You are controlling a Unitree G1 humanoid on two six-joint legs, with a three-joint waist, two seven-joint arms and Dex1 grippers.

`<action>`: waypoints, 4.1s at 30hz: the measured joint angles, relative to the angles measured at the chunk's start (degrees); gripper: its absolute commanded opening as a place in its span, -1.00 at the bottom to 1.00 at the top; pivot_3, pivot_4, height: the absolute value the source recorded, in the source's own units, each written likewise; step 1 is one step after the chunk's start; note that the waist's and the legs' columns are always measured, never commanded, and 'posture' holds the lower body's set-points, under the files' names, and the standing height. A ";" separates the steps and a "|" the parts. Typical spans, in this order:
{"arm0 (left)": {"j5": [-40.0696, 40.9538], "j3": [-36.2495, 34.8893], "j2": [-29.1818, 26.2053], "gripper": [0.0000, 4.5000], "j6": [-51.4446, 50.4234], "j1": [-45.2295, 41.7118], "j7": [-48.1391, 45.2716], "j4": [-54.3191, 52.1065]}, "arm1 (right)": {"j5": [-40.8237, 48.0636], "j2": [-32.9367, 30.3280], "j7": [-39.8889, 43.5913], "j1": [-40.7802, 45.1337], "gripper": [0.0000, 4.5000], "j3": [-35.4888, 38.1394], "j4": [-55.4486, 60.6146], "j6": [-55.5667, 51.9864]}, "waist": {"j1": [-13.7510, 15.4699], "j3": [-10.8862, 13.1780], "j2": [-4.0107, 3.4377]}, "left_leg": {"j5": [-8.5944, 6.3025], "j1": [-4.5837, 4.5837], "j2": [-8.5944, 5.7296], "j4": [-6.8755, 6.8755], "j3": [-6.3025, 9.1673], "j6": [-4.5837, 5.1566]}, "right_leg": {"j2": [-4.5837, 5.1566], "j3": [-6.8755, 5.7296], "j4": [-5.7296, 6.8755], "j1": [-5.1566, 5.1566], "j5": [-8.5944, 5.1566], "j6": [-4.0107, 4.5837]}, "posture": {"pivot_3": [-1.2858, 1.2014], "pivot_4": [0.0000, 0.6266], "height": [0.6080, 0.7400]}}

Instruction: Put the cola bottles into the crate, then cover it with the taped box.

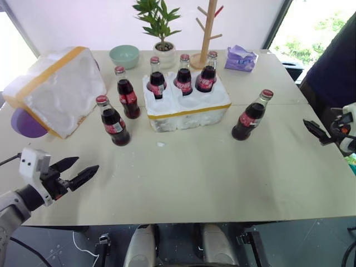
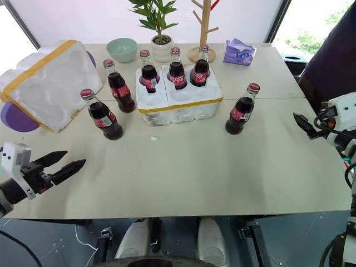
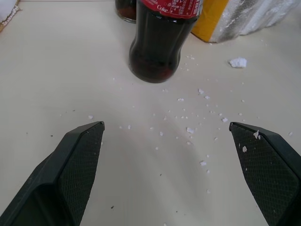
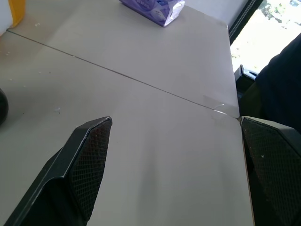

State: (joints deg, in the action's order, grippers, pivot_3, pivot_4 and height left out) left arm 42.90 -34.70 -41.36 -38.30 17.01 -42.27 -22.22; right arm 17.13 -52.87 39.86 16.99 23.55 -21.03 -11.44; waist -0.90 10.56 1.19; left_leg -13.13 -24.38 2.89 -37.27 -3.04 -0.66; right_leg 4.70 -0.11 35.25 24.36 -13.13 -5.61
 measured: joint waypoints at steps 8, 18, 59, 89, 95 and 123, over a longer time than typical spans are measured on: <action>1.43 -0.20 -0.25 0.98 -1.36 -1.37 0.27 1.22 | 0.11 0.00 0.00 -0.33 1.00 0.02 1.30 -0.72 | 0.05 0.00 0.00 | 0.00 0.00 0.01 0.00 -0.02 0.00 | 0.00 0.02 0.00 0.02 0.00 0.00 | 0.03 -0.52 1.00; 2.71 -0.44 -1.32 0.98 -2.10 -4.21 -0.49 2.61 | 4.48 -0.08 3.10 -2.77 1.00 3.32 5.99 -4.88 | 0.12 0.00 0.00 | 0.00 0.00 0.01 0.01 -0.04 0.00 | 0.00 0.03 0.01 0.02 0.00 0.00 | 0.03 -0.52 1.00; -10.22 21.71 -2.71 0.17 6.57 -37.26 -10.01 25.26 | 49.97 -18.69 19.80 16.27 1.00 3.22 39.12 -46.56 | -0.12 0.05 -0.15 | -0.01 -0.08 0.06 0.06 -0.17 -0.01 | 0.02 0.08 0.03 0.21 0.02 -0.01 | 0.03 -0.52 1.00; -25.60 38.42 29.58 0.17 23.83 -86.97 -7.88 71.61 | 46.66 -12.12 6.22 8.77 1.00 4.28 44.37 -43.72 | 1.80 0.21 0.07 | -0.09 -1.06 -0.05 -0.78 0.06 0.20 | -0.05 0.04 0.17 0.64 0.27 -0.42 | 0.03 -0.52 1.00; -29.95 39.46 32.20 0.97 26.76 -87.06 -7.18 76.93 | 44.08 -11.31 5.32 6.32 1.00 3.89 44.77 -42.53 | 1.68 0.21 0.07 | -0.09 -1.04 -0.05 -0.83 0.08 0.20 | -0.05 0.04 0.19 0.62 0.27 -0.41 | 0.03 -0.52 1.00; -21.37 23.47 6.80 0.97 9.34 -58.49 -2.52 40.76 | 37.64 -6.65 4.55 10.00 1.00 -3.94 42.16 -39.35 | 1.74 0.20 0.07 | -0.06 -0.71 -0.04 -0.96 0.14 0.14 | -0.01 0.03 0.72 0.41 0.16 -0.31 | 0.03 -0.52 1.00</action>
State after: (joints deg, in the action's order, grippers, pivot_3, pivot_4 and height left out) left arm 21.53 -11.22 -34.56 -28.96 -41.48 -44.79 18.54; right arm 54.77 -59.51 44.41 26.99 19.61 21.12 -50.79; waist 0.83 10.76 1.26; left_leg -13.19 -25.09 2.85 -38.23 -2.91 -0.52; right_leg 4.69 -0.09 35.97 24.77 -12.97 -5.92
